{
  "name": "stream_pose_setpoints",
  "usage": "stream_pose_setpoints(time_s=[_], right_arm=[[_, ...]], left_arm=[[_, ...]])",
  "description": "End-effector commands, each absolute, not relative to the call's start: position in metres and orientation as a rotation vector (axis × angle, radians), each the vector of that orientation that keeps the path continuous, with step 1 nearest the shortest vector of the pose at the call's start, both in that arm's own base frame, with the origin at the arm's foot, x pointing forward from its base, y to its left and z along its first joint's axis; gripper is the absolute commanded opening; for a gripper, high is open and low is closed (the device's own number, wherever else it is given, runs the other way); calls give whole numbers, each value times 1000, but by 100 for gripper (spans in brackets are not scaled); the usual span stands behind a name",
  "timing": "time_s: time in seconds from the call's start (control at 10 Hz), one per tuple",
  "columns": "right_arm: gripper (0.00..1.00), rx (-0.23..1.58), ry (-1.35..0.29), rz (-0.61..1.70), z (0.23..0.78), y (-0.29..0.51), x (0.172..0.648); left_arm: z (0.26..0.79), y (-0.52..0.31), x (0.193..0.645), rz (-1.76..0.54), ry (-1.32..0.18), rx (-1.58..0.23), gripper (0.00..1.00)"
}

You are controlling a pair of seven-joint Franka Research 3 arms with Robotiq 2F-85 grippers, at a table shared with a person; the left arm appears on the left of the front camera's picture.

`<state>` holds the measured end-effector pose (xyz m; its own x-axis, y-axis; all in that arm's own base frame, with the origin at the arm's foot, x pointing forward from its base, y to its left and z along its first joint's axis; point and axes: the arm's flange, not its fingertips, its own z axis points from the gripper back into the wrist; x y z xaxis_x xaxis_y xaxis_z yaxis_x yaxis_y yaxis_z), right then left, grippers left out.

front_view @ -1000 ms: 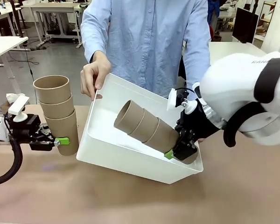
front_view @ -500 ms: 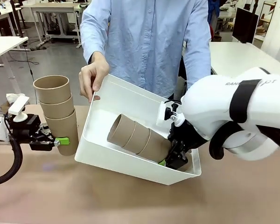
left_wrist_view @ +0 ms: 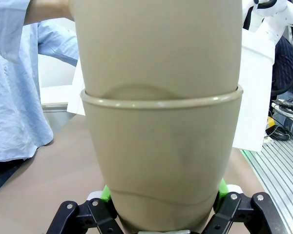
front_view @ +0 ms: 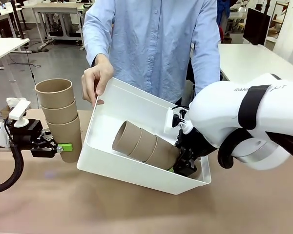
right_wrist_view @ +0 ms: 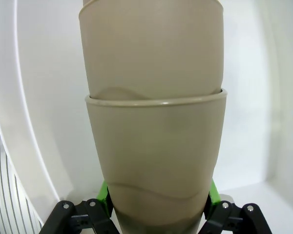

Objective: Stack the cups and store them in the basket.
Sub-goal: Place the stack of Reusable plastic cups into the Pantry Basket.

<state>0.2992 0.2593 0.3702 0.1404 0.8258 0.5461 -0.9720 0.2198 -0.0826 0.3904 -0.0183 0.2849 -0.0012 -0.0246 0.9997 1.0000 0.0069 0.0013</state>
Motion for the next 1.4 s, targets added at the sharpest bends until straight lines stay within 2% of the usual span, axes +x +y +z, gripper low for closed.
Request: stream_pose_setpoints(time_s=[0.0,0.2,0.3,0.4,0.6,0.7,0.8,1.0,1.3], right_arm=[[85,331,-533,1326,373,261,299],[85,330,-560,1328,370,267,302],[85,334,-554,1339,326,264,375],[85,323,-523,1378,326,273,377],[85,313,-520,1383,364,293,323],[85,306,-550,1385,366,290,318],[100,313,-553,1405,369,288,310],[100,323,-545,1432,378,284,292],[100,306,-572,1402,406,265,292]], left_arm=[[289,-19,389,-1222,-1211,-1189,84],[289,-19,389,-1222,-1211,-1189,84],[289,-19,389,-1222,-1211,-1189,84],[289,-19,389,-1222,-1211,-1189,84],[289,-19,389,-1222,-1211,-1189,84],[289,-19,389,-1222,-1211,-1189,84],[289,-19,389,-1222,-1211,-1189,84],[289,-19,389,-1222,-1211,-1189,84],[289,-19,389,-1222,-1211,-1189,84]])
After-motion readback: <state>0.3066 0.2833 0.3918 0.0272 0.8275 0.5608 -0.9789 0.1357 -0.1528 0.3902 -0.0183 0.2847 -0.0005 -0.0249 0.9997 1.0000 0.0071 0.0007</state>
